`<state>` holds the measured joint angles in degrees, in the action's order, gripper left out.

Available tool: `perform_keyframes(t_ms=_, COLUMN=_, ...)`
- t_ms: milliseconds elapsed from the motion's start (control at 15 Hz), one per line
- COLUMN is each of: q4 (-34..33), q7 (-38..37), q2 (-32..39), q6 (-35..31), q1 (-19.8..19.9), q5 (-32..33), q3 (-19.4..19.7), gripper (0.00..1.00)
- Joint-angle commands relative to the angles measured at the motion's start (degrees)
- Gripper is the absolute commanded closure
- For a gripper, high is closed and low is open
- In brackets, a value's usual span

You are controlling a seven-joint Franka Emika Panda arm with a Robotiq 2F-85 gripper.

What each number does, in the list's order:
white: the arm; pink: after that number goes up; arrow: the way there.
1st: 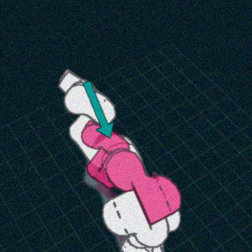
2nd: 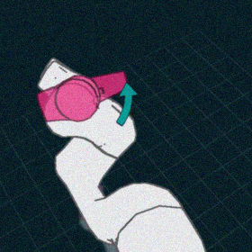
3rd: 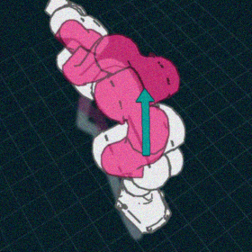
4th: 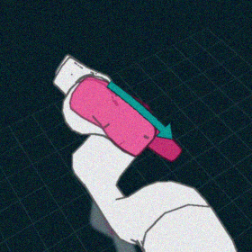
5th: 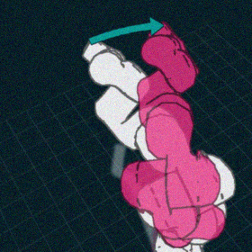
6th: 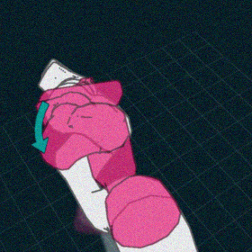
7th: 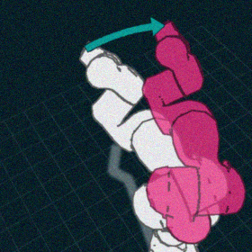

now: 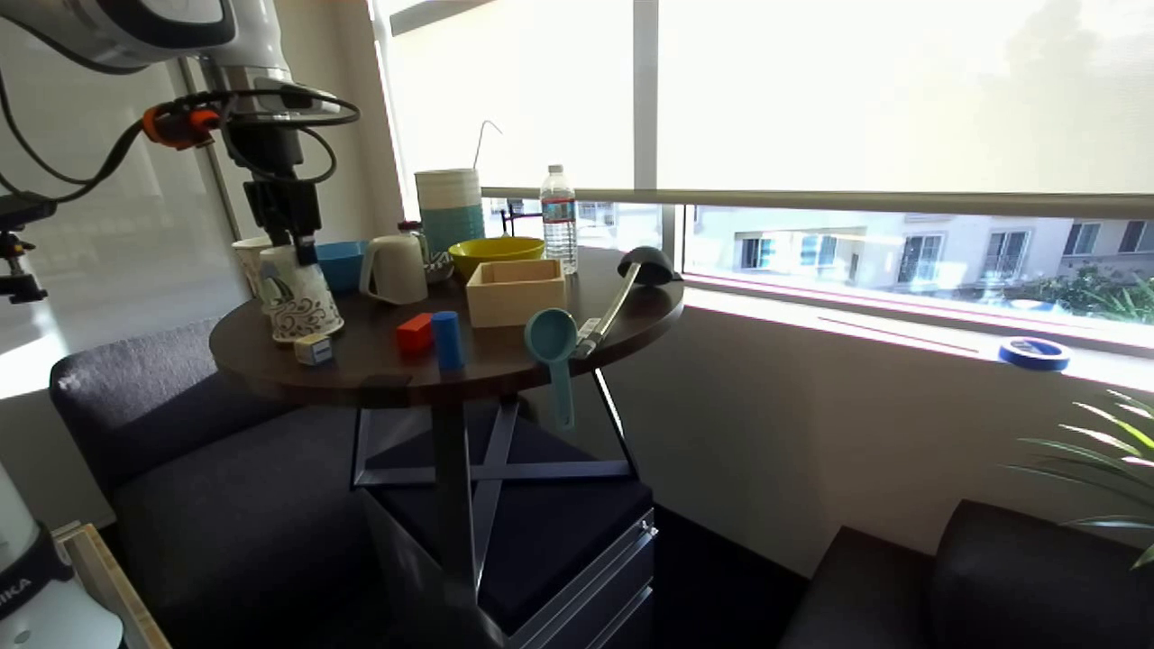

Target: Pick up the upside down paper cup and put it as it is on the paper cup to the left

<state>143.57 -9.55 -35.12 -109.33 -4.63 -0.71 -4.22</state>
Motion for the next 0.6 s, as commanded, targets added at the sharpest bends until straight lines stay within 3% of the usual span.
perform_keyframes(t_ms=0, q4=-1.61, q7=0.35, q2=-1.49, q6=2.4, q1=0.27, q5=-0.69, q3=-0.9, gripper=0.6)
perform_keyframes(t_ms=533, q4=-10.7, q7=1.47, q2=-1.0, q6=9.59, q1=-1.19, q5=0.11, q3=-3.87, gripper=0.6)
